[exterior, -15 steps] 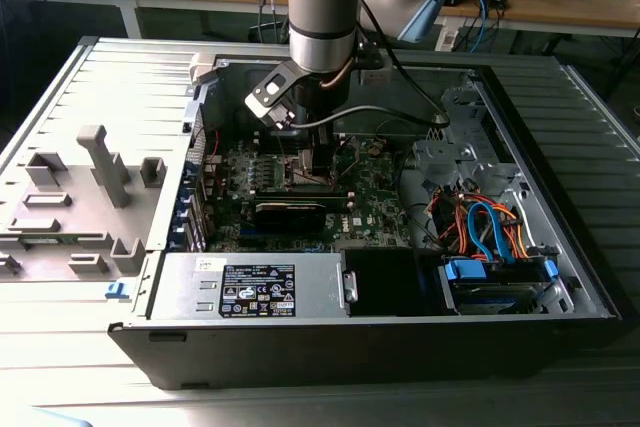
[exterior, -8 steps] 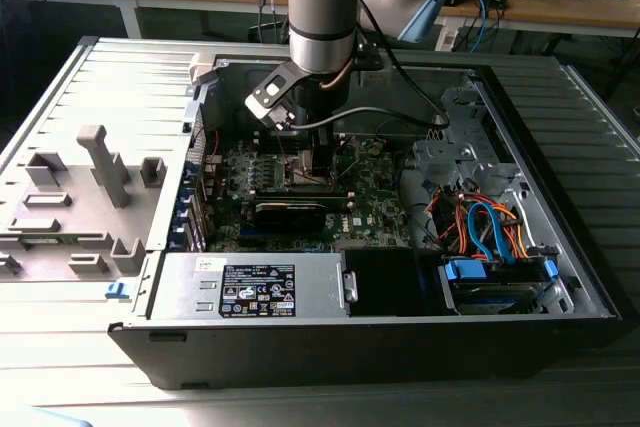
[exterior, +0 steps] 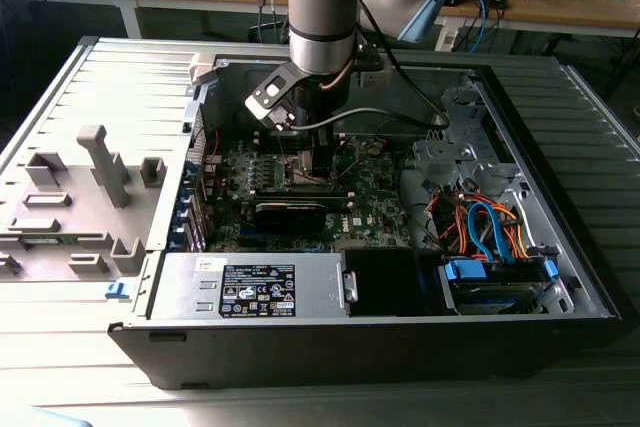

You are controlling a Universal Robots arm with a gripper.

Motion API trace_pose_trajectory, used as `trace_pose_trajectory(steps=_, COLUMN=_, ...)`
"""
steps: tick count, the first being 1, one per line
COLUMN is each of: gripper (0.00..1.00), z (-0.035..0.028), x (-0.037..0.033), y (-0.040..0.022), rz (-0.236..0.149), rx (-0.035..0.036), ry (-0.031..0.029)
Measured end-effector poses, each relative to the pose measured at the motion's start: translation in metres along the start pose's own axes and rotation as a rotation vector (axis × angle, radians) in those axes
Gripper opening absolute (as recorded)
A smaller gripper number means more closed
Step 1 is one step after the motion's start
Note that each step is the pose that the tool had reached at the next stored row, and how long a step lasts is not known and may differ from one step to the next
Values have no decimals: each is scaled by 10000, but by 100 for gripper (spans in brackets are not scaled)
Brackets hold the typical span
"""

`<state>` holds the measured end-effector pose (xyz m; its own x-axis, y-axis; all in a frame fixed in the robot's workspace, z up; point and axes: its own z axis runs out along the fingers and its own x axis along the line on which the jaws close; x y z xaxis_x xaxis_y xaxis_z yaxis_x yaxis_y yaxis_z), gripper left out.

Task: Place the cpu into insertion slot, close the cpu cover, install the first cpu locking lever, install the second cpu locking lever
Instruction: 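Place the cpu into insertion slot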

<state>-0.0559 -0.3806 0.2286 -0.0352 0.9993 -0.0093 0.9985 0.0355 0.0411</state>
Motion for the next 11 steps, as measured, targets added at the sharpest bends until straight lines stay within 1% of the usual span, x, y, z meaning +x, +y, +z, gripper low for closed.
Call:
trace_pose_trajectory(steps=4, gripper=55, z=3, x=7, y=2, rz=0, rx=-1, ry=0)
trace_pose_trajectory(steps=11, gripper=55, z=6, x=53, y=3, rz=0, rx=-1, ry=-5)
